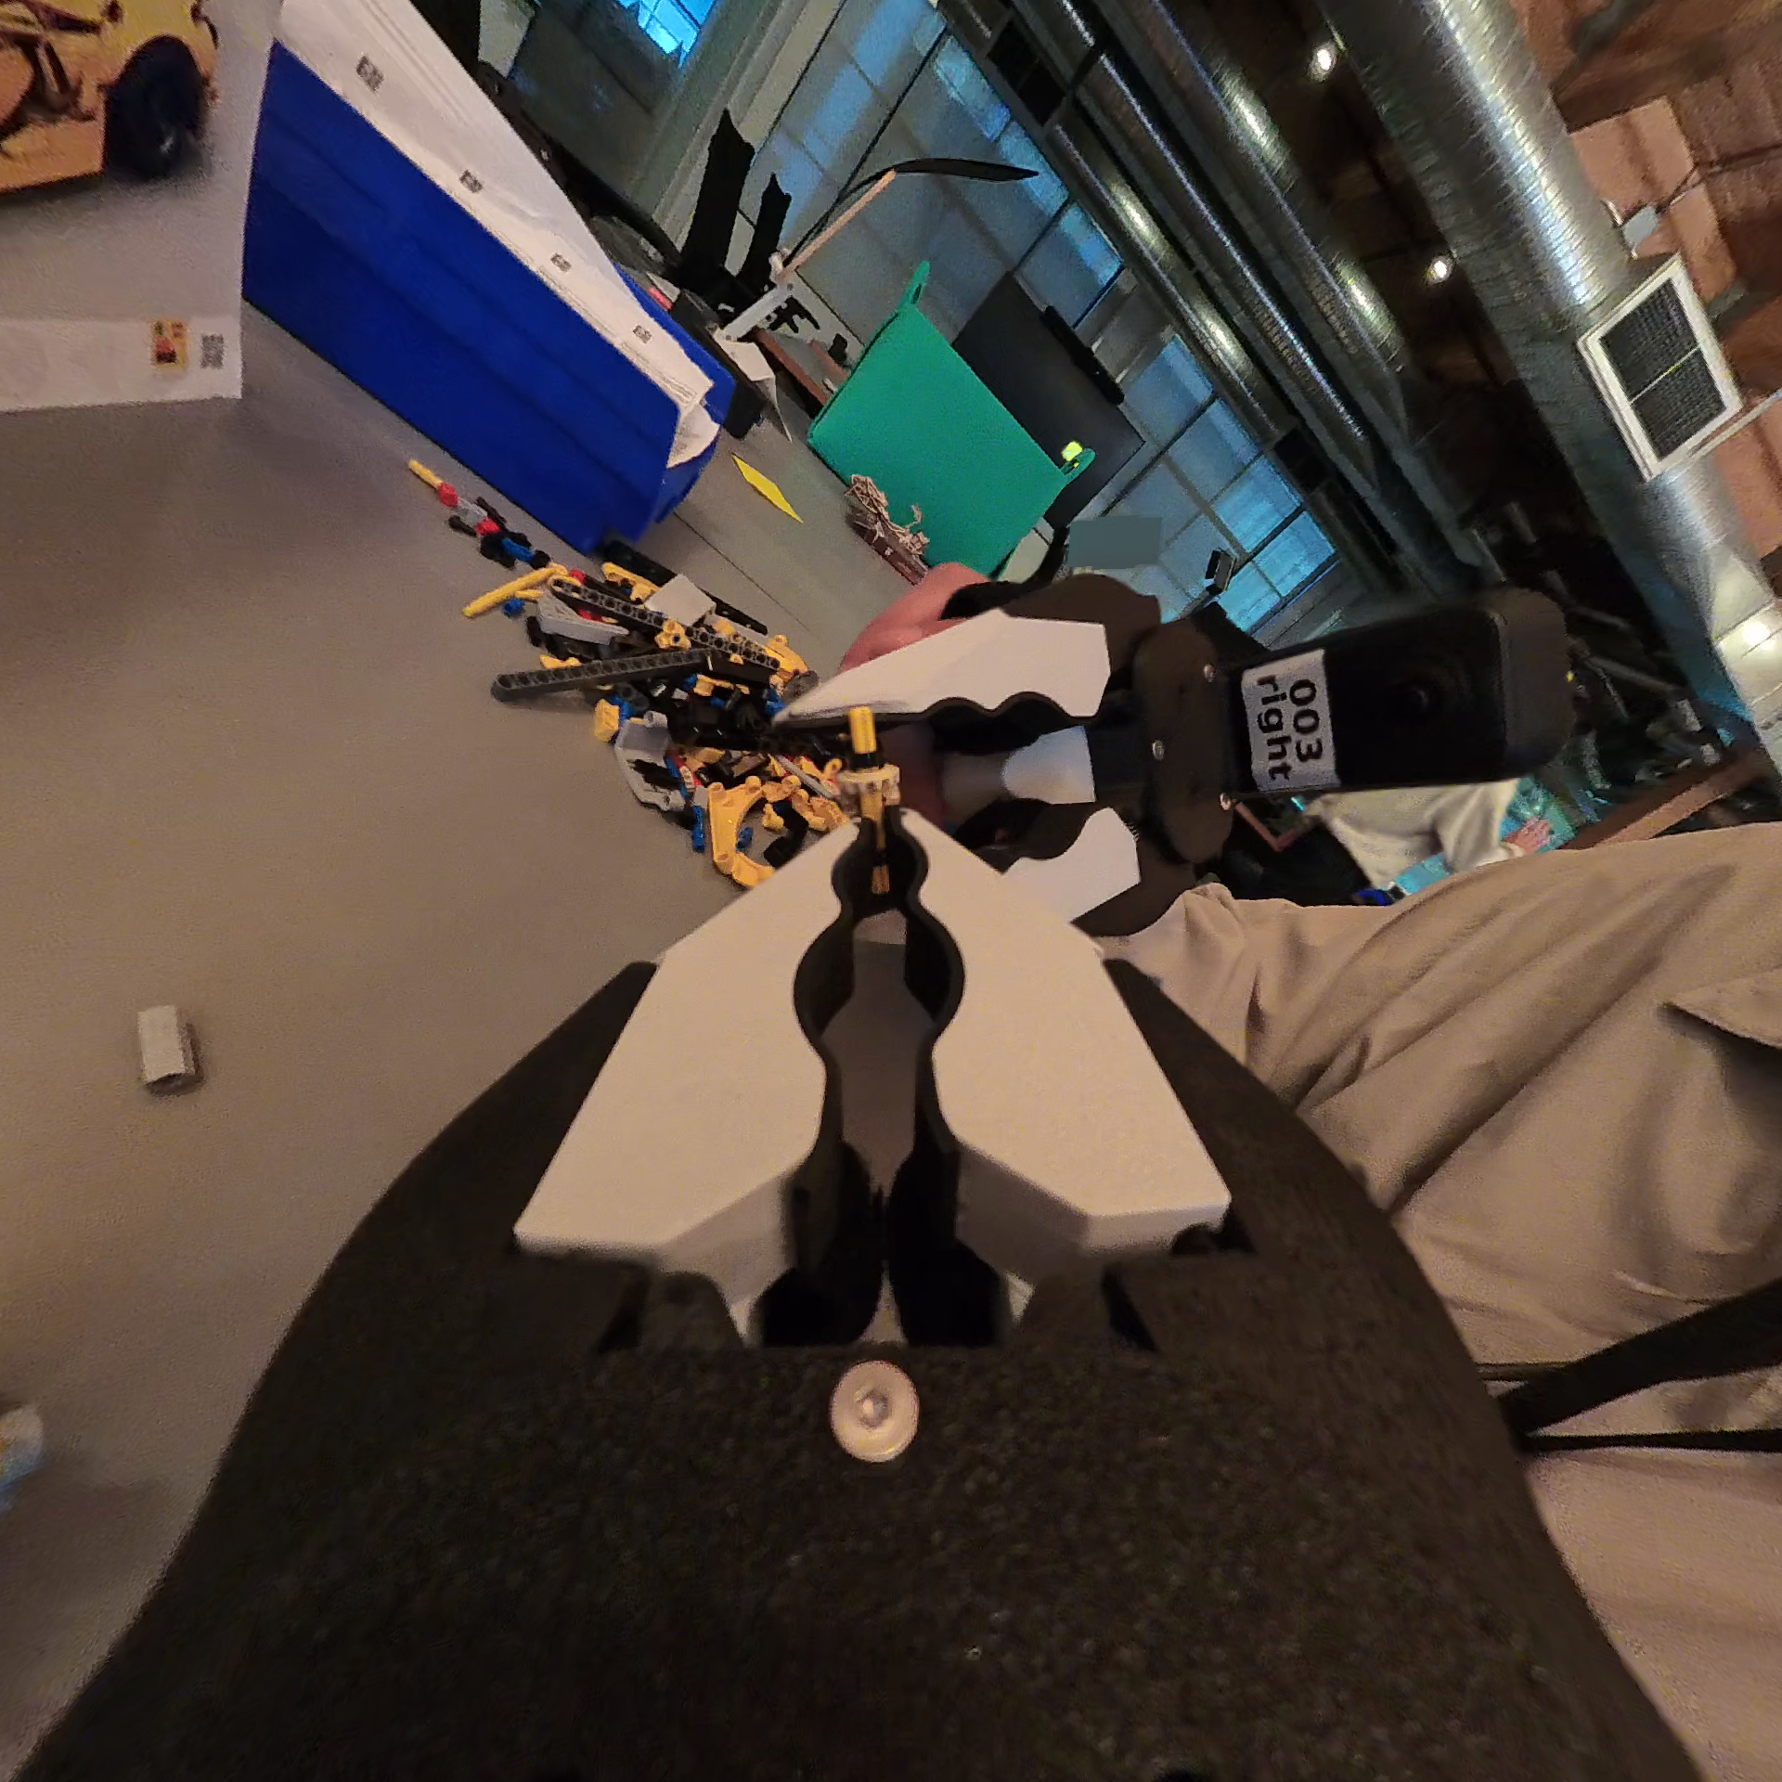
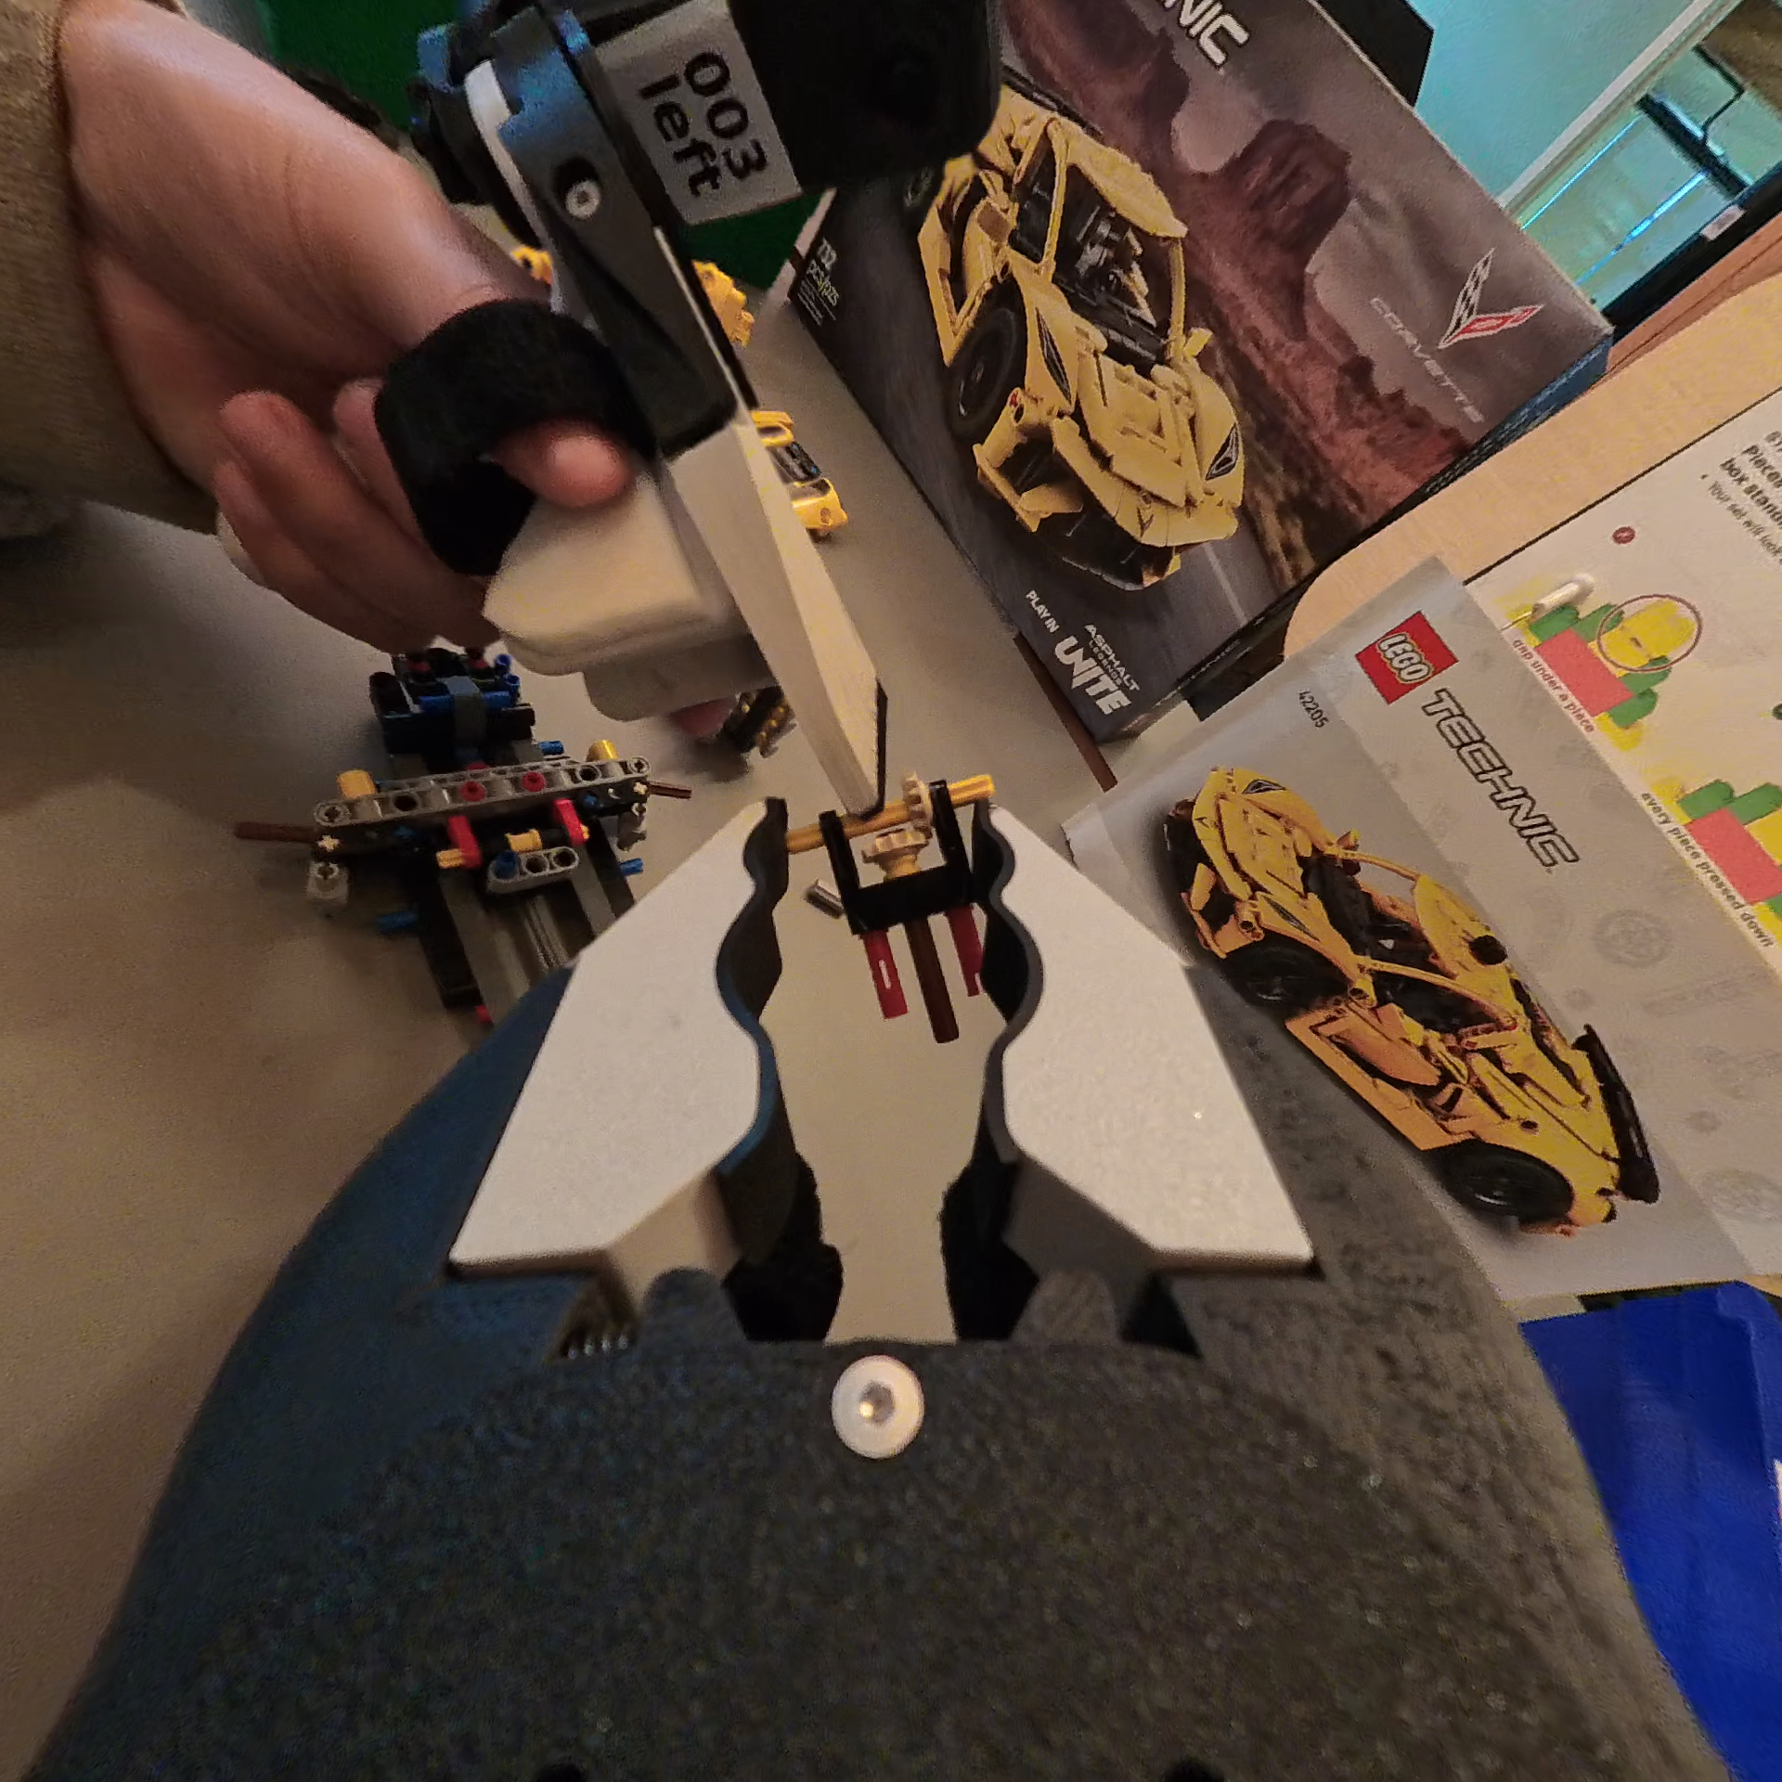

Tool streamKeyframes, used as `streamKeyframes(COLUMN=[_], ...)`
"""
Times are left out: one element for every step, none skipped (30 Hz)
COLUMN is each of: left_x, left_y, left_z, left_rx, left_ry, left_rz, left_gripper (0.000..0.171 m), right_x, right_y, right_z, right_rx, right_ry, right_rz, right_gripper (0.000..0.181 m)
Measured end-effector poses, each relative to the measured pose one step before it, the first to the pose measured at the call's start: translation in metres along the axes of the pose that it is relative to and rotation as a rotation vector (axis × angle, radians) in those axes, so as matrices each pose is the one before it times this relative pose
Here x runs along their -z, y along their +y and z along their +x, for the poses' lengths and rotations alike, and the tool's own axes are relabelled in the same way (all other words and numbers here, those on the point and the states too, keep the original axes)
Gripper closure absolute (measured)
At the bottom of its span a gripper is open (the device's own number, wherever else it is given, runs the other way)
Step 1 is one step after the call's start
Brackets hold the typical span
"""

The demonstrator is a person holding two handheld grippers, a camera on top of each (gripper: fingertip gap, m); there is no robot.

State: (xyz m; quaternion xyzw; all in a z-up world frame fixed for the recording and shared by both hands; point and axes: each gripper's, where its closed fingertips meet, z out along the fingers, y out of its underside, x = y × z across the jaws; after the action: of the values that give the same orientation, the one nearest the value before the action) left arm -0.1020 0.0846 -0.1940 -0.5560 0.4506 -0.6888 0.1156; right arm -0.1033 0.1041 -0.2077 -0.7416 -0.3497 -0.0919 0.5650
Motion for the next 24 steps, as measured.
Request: streamKeyframes(left_x=[-0.00017,-0.00033,-0.00034,-0.00032,-0.00031,-0.00025,-0.00012,-0.00014,0.00011,-0.00003,-0.00005,-0.00003,-0.00009,-0.00005,-0.00007,-0.00016,-0.00013,0.00004,-0.00010,-0.00051,-0.00037,-0.00007,0.00014,0.00028], left_y=[-0.00062,-0.00045,-0.00020,0.00033,0.00016,0.00026,0.00029,0.00005,0.00003,0.00012,-0.00001,0.00018,0.00057,0.00025,0.00044,0.00063,0.00033,-0.00005,-0.00001,-0.00006,0.00007,0.00029,0.00089,0.00071], left_z=[0.00003,0.00018,-0.00013,-0.00076,-0.00024,0.00010,-0.00039,-0.00021,-0.00007,-0.00028,-0.00060,-0.00117,-0.00120,-0.00060,-0.00095,-0.00092,-0.00036,-0.00015,0.00020,0.00068,0.00038,-0.00003,-0.00018,-0.00039], left_rx=[-0.0008,0.0001,-0.0077,-0.0089,-0.0081,-0.0082,-0.0032,0.0012,0.0012,0.0023,0.0036,0.0016,-0.0027,-0.0039,-0.0015,-0.0024,-0.0047,-0.0056,-0.0032,-0.0037,-0.0044,-0.0011,-0.0016,-0.0021], left_ry=[-0.0008,-0.0008,-0.0049,-0.0084,-0.0053,-0.0028,-0.0038,-0.0018,0.0010,0.0006,-0.0020,-0.0063,-0.0068,-0.0043,-0.0066,-0.0074,-0.0053,-0.0031,-0.0007,0.0010,-0.0011,-0.0036,-0.0036,-0.0056], left_rz=[0.00084,0.00219,0.00258,-0.00085,-0.00140,-0.00220,-0.00382,-0.00163,0.00088,-0.00027,-0.00055,-0.00089,-0.00272,-0.00119,-0.00284,-0.00508,-0.00110,0.00158,0.00213,0.00294,0.00220,-0.00192,-0.00782,-0.00865], left_gripper=[0.170,0.170,0.169,0.169,0.169,0.167,0.167,0.167,0.166,0.166,0.166,0.166,0.166,0.166,0.166,0.165,0.165,0.165,0.165,0.165,0.164,0.165,0.165,0.166], right_x=[-0.00018,0.00008,0.00018,-0.00047,-0.00058,-0.00017,0.00000,-0.00026,-0.00021,0.00013,0.00015,-0.00008,0.00006,-0.00007,-0.00051,-0.00051,-0.00029,-0.00024,0.00003,0.00037,0.00037,-0.00012,-0.00034,-0.00029], right_y=[0.00002,-0.00004,-0.00001,0.00093,0.00109,0.00046,0.00030,0.00066,-0.00004,0.00000,-0.00003,-0.00001,-0.00033,-0.00014,0.00064,0.00086,0.00029,0.00003,-0.00006,-0.00095,-0.00088,0.00032,0.00076,0.00050], right_z=[0.00024,0.00076,0.00045,-0.00008,0.00019,0.00011,-0.00016,-0.00026,-0.00005,-0.00056,0.00007,0.00037,-0.00078,-0.00038,0.00000,-0.00043,-0.00017,-0.00005,-0.00013,-0.00056,-0.00030,0.00003,-0.00075,-0.00073], right_rx=[-0.0077,0.0025,0.0016,-0.0047,-0.0018,0.0057,0.0072,0.0031,-0.0026,-0.0027,0.0013,0.0013,-0.0023,-0.0016,0.0020,0.0048,0.0065,0.0021,-0.0022,-0.0032,-0.0065,-0.0028,-0.0009,0.0010], right_ry=[-0.0032,0.0051,0.0036,-0.0025,0.0009,0.0035,0.0016,-0.0003,-0.0008,-0.0048,0.0004,0.0022,-0.0054,-0.0014,0.0023,0.0008,0.0043,0.0028,-0.0014,-0.0047,-0.0035,-0.0019,-0.0057,-0.0043], right_rz=[-0.0016,0.0010,0.0009,-0.0067,-0.0065,-0.0015,-0.0012,-0.0040,-0.0001,0.0013,0.0004,-0.0005,0.0018,0.0006,-0.0051,-0.0064,-0.0011,-0.0003,-0.0003,0.0065,0.0056,-0.0003,-0.0018,0.0001], right_gripper=[0.144,0.144,0.144,0.143,0.144,0.144,0.144,0.144,0.143,0.144,0.144,0.144,0.144,0.144,0.143,0.144,0.144,0.144,0.144,0.144,0.144,0.144,0.144,0.144])
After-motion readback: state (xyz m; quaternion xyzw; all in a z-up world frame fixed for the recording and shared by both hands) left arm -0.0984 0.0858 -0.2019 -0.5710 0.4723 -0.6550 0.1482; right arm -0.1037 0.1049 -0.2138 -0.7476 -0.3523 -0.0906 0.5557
